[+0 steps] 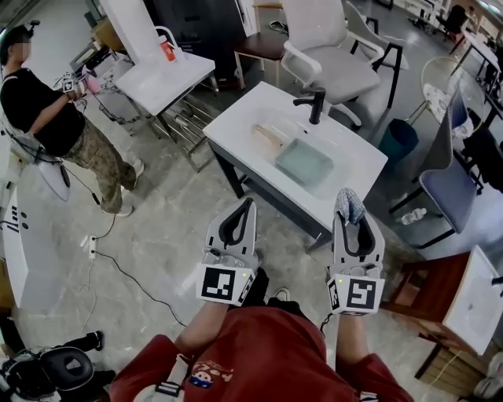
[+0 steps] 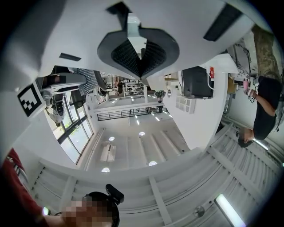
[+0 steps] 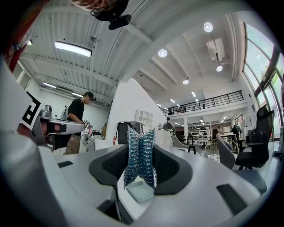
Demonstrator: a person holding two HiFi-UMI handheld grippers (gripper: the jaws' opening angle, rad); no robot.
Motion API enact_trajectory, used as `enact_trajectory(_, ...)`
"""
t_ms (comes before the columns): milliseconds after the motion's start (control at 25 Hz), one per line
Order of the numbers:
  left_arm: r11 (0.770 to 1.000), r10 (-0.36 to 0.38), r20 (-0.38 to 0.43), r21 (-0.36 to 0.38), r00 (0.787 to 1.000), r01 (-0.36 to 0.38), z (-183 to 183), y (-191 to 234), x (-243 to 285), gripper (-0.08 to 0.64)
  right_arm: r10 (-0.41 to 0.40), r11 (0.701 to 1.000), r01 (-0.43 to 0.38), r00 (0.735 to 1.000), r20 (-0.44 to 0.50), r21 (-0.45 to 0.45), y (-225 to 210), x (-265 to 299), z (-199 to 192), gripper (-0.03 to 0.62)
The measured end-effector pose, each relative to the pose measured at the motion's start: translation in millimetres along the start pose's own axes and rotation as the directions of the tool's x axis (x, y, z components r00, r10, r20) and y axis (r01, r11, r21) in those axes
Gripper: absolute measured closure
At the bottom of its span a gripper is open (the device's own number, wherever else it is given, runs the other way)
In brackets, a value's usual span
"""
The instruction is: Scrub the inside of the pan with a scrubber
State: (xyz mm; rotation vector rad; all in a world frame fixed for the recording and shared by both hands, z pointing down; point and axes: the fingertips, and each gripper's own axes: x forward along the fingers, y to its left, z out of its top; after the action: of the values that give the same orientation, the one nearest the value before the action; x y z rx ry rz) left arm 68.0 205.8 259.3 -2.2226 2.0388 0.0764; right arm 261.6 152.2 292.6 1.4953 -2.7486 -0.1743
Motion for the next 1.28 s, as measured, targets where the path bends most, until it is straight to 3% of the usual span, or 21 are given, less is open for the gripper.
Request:
enact_trajectory(240, 0.999, -0.04, 0.0, -0.017, 0.999, 0.04, -20.5, 13.9, 50.4, 0.548, -0.041, 0.999, 0.041, 0.999, -0.019, -0.004, -17.1, 41.6, -17.7, 0.413)
enact_trajectory(560, 0.995, -0.091, -0.018, -0.036, 0.996, 0.09, -44.8, 62.4, 138.3, 0.548, -0.072, 0.997, 0.071, 0.995, -0.068, -0.025, -21.5, 134.1, -34.0, 0.413)
enact_trajectory(760, 0.988, -0.147, -0.083, -0.056, 0.986, 0.142, -66.1, 99.1, 195.1, 0.548, -0.085, 0.996, 0.082, 0.991, -0.106, -0.034, -14.6, 198.3, -41.9, 0.413)
enact_trajectory(1040, 0.973, -0.226, -0.076, -0.073, 0.971, 0.22, -77.1, 151.2, 264.5, 0.548, -0.124, 0.991, 0.115, 0.979, -0.162, -0.063, -2.4, 279.5, -45.2, 0.413)
enact_trajectory(1280, 0.948, -0.31, -0.067, -0.091, 0.948, 0.304, -97.3, 171.0, 304.9, 0.548, -0.216, 0.975, 0.204, 0.958, -0.19, -0.085, -6.0, 311.3, -56.5, 0.413)
